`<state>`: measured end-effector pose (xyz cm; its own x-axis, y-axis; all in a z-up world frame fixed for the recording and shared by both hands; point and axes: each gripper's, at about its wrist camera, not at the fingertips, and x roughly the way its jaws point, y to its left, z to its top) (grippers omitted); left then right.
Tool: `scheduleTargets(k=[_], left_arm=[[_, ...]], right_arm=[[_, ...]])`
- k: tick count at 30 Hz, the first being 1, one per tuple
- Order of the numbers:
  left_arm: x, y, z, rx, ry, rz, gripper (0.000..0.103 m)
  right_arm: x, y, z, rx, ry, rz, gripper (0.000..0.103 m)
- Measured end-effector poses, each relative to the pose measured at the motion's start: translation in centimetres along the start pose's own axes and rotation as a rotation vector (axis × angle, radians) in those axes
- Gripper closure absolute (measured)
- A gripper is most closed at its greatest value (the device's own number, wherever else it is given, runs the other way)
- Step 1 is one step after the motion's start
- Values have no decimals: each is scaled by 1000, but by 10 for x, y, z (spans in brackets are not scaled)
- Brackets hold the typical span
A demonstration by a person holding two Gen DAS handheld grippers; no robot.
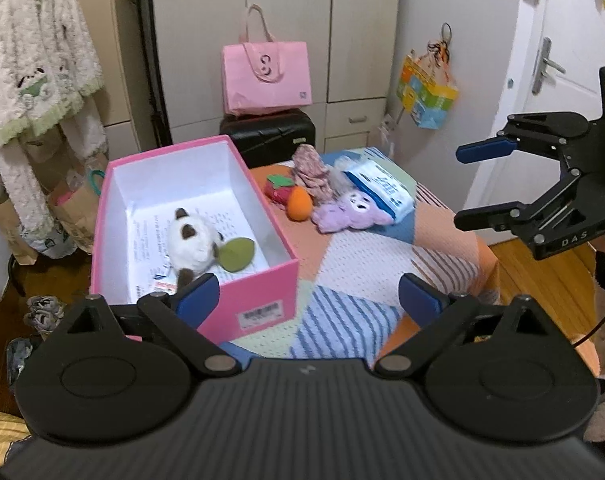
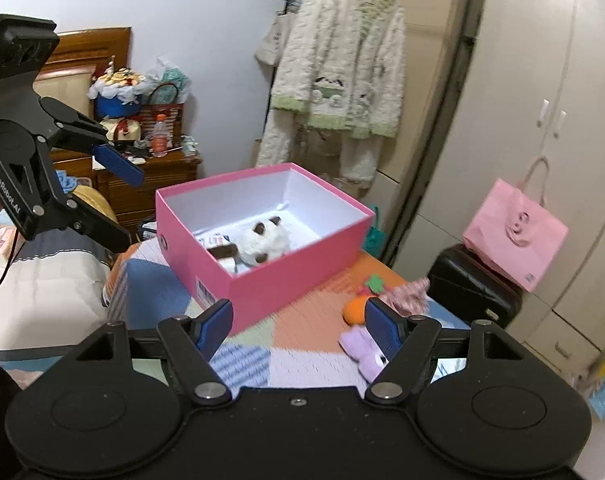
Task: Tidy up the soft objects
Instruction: 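Withdraw the left gripper from the box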
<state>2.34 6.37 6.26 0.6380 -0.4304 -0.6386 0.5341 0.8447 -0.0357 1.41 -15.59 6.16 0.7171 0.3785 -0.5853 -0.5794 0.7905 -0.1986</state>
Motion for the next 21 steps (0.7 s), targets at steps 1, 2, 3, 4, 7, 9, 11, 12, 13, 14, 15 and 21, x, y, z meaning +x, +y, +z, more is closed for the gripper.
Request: scheduleTargets(k=[1, 2, 3, 4, 7, 9, 11, 12, 13, 14, 15, 21], left_arm=[[1, -4, -1, 10, 3, -9, 6], [3, -8, -1, 19, 7, -16, 6], [5, -12, -1, 31, 12, -22, 6], [7, -16, 0, 43, 15, -29, 6], [14, -30, 2, 76, 26, -54, 6], [21, -38, 3, 88, 36, -72, 6], [28, -44, 5, 93, 46, -97, 6], [32, -47, 6, 96, 49, -110, 6], [36, -51, 7, 99, 52, -123, 6], [41, -55, 8, 104, 54, -135, 6], [45, -58, 9, 110, 55, -141, 6], [78, -72, 12, 106, 51, -145, 6]], right_arm=[[-3, -2, -6, 14, 1, -5, 26], [-4, -4, -12, 26, 3, -8, 26], [-6, -5, -17, 38, 4, -11, 26], [-8, -5, -22, 44, 5, -12, 26], [-12, -6, -38, 59, 5, -12, 26], [-13, -7, -47, 70, 4, -6, 26], [-11, -9, -56, 82, 7, 4, 26], [-11, -9, -60, 89, 8, 8, 26], [-9, -11, -64, 97, 11, 13, 26], [-7, -12, -67, 103, 13, 16, 26], [-5, -14, -71, 107, 15, 18, 26], [17, -29, -94, 109, -25, 26, 22]])
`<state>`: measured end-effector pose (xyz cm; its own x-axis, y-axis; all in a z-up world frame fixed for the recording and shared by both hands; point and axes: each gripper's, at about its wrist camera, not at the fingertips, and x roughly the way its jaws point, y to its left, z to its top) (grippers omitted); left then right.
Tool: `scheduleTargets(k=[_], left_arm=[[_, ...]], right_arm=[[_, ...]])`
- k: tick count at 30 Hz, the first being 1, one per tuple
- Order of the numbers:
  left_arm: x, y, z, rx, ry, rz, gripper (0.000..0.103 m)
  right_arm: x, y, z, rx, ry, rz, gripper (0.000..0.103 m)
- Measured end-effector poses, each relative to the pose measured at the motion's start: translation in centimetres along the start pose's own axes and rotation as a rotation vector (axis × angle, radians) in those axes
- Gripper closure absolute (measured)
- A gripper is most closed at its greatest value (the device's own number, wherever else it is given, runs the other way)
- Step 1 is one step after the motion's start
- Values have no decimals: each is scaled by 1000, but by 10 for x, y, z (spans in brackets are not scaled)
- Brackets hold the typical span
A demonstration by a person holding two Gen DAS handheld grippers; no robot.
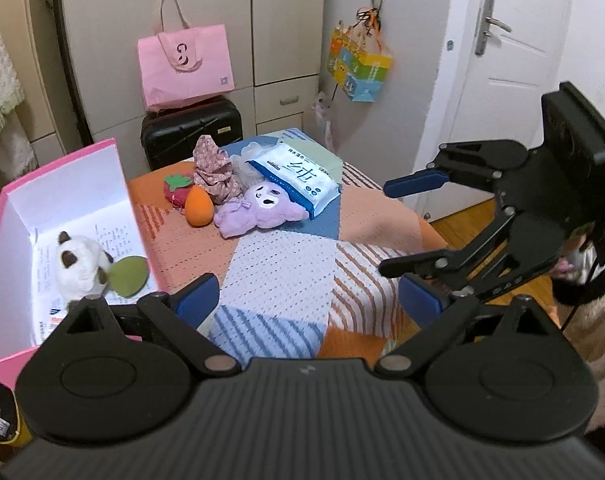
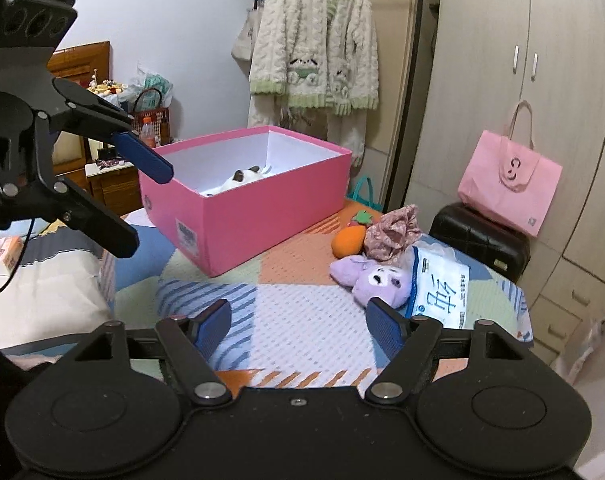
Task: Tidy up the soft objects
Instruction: 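Withdraw the left gripper from the box, then move the left gripper to the lavender plush toy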
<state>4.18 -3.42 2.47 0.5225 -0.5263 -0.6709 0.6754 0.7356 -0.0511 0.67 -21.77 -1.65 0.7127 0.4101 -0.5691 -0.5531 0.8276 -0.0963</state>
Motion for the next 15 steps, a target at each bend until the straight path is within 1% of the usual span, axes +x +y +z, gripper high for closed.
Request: scheduleTargets(k=[3, 7, 10, 13, 15], left_arm=[[17, 1, 4, -13, 2, -3, 6], [39, 3, 12, -17, 0, 16, 6], [62, 6, 27, -15, 16, 8, 6], [84, 8, 42, 14, 2, 53, 6], [99, 12, 48, 5, 12, 47, 6]], right_arm=[[19, -15, -8, 19, -9, 0, 22], [45, -33, -16, 46, -15, 8, 22], [65, -47, -20, 69, -7, 20, 22], [83, -62, -20, 133, 16, 62, 22], [93, -68, -21, 160, 18, 66, 22]])
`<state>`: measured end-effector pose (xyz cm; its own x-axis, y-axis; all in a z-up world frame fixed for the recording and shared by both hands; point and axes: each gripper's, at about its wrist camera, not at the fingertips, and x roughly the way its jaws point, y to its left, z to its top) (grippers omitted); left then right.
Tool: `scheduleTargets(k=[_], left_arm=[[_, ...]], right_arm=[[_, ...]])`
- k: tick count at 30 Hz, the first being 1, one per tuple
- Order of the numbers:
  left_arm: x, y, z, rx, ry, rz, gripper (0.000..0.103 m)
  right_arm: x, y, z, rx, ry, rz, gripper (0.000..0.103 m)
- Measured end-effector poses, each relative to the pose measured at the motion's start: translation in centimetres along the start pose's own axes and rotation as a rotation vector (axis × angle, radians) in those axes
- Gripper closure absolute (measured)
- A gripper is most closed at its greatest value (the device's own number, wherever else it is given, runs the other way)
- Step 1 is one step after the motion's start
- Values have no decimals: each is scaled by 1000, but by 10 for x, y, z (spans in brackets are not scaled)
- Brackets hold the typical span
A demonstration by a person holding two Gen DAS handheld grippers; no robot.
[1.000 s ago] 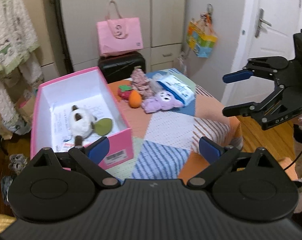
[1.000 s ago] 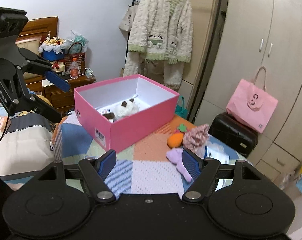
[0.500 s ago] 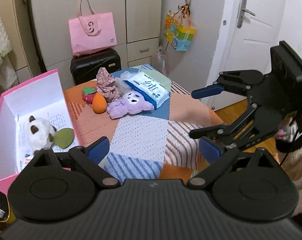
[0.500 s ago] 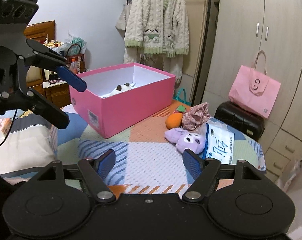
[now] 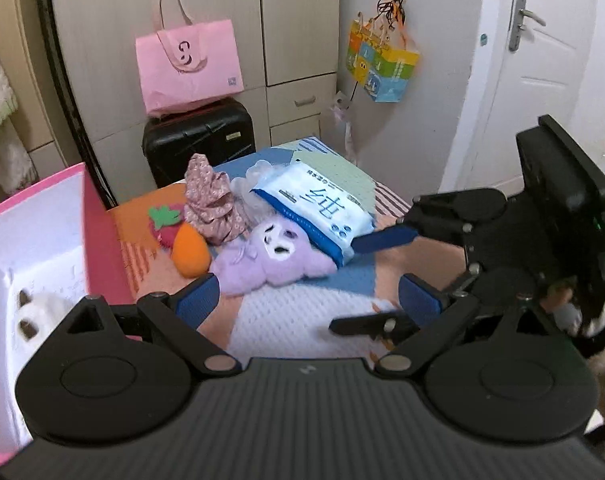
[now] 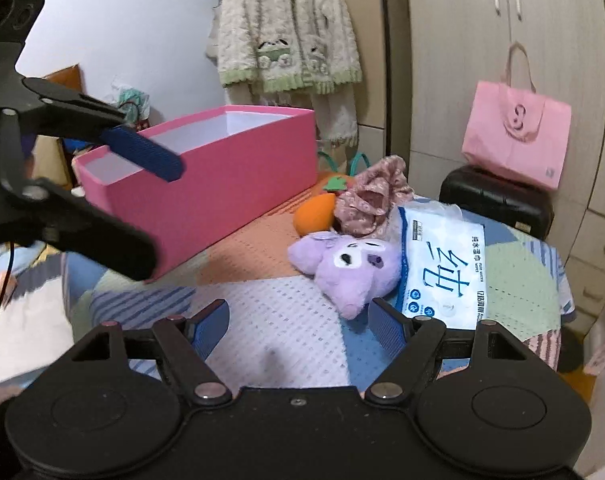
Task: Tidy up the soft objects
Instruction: 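Move the left gripper to the lavender plush toy, then close the left gripper on the lavender plush and lift it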
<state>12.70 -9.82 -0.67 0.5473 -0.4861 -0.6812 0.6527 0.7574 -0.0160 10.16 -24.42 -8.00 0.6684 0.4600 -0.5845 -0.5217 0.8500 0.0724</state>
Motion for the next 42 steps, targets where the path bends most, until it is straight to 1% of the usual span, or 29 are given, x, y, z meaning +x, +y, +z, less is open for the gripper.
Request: scheduleTargets(k=[3, 5, 8, 12, 14, 19, 22, 27, 29, 31, 32, 33, 35, 36, 37, 38, 42], left_arm=[[23, 12, 7, -69, 21, -44, 6], [38, 20, 9, -116, 29, -56, 6], [59, 29, 10, -177, 41, -40, 6], [82, 40, 7, -237, 44, -19, 6], [89, 46, 5, -265, 38, -8, 6], [104, 56, -1, -298, 44, 13, 6], [108, 57, -5, -324, 47, 2, 6], [113, 59, -15, -390, 53, -20, 9], [113, 58, -17, -394, 47, -12, 12], [112, 57, -18, -390, 43, 2, 18], [111, 56, -19, -388, 41, 3, 19], [111, 56, -19, -388, 40, 3, 19], [109, 55, -20, -384, 36, 7, 21], [109, 54, -21, -381, 34, 12, 23], [109, 52, -21, -377, 32, 13, 24], [107, 51, -21, -375, 29, 12, 25], [100, 45, -23, -359, 16, 22, 25]], right_arm=[[15, -8, 1, 21, 18, 9, 22], [24, -13, 2, 37, 40, 24, 22], [40, -16, 4, 42, 74, 38, 22], [52, -19, 8, 31, 94, 10, 22], [57, -21, 10, 28, 104, -15, 22], [63, -28, 11, 28, 120, -35, 22], [67, -29, 11, 26, 125, -50, 22], [73, -24, 11, -1, 130, -78, 22], [74, -22, 10, -6, 127, -97, 22], [76, -18, 9, -12, 121, -121, 23], [76, -15, 9, -16, 117, -132, 23], [77, -14, 8, -20, 114, -138, 28], [77, -9, 6, -25, 100, -152, 30], [76, -9, 6, -22, 93, -160, 35], [76, -9, 5, -15, 85, -173, 43], [74, -10, 5, -8, 80, -188, 44], [69, -8, 3, 25, 69, -193, 45]])
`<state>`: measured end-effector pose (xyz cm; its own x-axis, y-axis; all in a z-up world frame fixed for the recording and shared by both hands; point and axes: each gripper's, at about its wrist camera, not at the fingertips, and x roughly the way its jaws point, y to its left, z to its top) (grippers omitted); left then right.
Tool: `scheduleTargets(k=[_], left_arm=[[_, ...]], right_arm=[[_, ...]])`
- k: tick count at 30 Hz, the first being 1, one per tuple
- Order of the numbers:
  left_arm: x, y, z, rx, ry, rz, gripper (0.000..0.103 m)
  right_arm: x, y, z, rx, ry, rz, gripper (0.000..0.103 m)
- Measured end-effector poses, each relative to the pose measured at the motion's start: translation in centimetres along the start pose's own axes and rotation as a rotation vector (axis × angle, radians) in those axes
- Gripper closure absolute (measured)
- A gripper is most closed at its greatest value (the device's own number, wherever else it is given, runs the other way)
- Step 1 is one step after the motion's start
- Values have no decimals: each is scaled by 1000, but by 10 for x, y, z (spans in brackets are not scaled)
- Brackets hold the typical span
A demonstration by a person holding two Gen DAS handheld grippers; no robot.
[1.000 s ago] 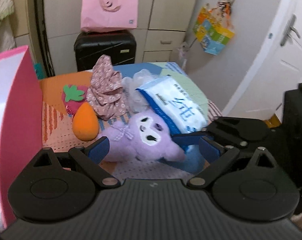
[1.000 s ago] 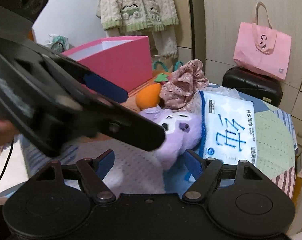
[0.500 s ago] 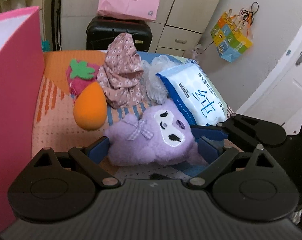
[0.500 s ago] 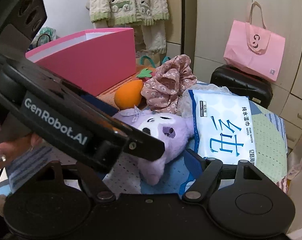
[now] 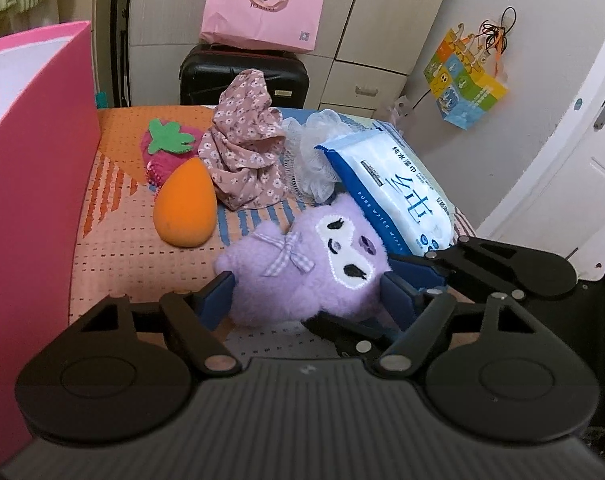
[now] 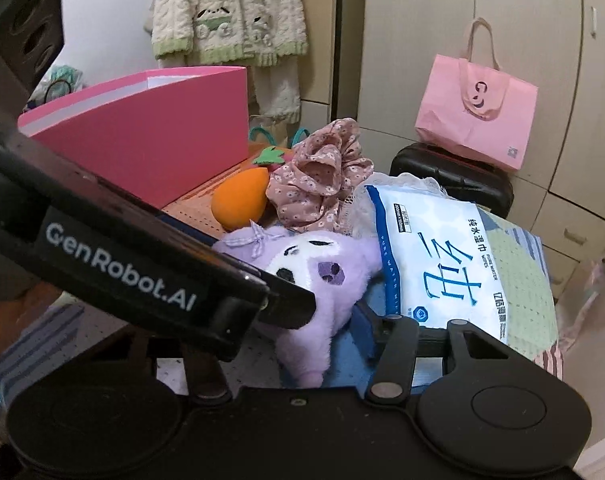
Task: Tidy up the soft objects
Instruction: 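Close the left gripper on the lavender plush and lift it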
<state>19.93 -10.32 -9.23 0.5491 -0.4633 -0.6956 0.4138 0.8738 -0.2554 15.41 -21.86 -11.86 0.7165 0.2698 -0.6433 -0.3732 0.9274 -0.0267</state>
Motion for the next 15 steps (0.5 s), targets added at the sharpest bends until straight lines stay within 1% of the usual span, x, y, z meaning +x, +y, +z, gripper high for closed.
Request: scheduleTargets(k=[3, 8, 15], left_arm=[[-7, -5, -4, 19, -12, 12, 25], [-20, -10, -9, 30, -21, 32, 25], [-39, -14, -20, 47, -30, 39, 25]], right_arm=[[-5, 2, -1, 25, -4, -1, 45], [-13, 12, -3, 28, -17, -6, 45], [-28, 23, -8, 41, -43, -6, 45]])
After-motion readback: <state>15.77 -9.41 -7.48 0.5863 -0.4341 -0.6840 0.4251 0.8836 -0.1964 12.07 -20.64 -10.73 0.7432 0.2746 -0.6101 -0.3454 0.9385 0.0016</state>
